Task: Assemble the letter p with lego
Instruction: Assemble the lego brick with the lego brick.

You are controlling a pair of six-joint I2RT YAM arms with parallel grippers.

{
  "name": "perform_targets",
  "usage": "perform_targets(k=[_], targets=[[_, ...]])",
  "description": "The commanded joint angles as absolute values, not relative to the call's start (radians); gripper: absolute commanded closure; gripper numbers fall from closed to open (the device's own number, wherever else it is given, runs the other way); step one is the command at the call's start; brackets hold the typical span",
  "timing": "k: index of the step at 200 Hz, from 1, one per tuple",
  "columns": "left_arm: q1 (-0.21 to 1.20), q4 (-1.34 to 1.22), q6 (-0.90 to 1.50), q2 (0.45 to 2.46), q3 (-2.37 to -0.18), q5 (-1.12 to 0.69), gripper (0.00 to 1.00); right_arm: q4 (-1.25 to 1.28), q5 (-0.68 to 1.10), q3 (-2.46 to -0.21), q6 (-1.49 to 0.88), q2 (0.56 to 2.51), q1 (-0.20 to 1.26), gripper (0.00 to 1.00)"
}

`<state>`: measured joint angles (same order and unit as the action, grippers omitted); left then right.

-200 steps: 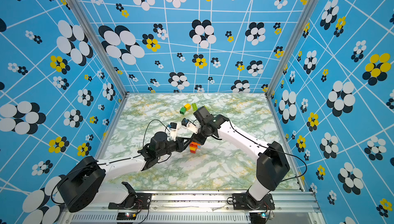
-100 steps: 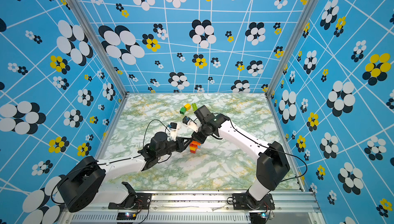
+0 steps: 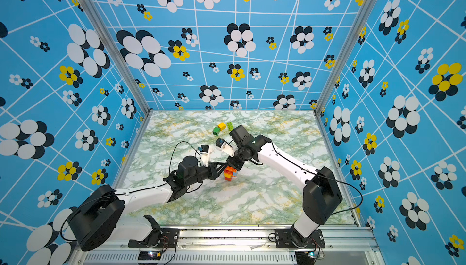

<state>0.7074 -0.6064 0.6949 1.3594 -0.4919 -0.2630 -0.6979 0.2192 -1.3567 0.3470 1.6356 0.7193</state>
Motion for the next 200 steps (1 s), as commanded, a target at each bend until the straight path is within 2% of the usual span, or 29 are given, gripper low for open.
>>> perform_targets(k=[1,45,200], targets=[[0.726,-0.412,0.656,1.402,-0.446,-0.266,0.69,-0.717,0.152,-1.282,0.350,1.702,0.729,0.70],[0.731,-0.394,0.650,1.394,-0.449,-0.261,0.70,-0.704,0.135,-1.254,0.331,1.703,0.729,0.73],[0.784,-0.308,0.635,1.414,-0.440,-0.246,0.70,-0.690,0.071,-1.203,0.298,1.723,0.775,0.73]])
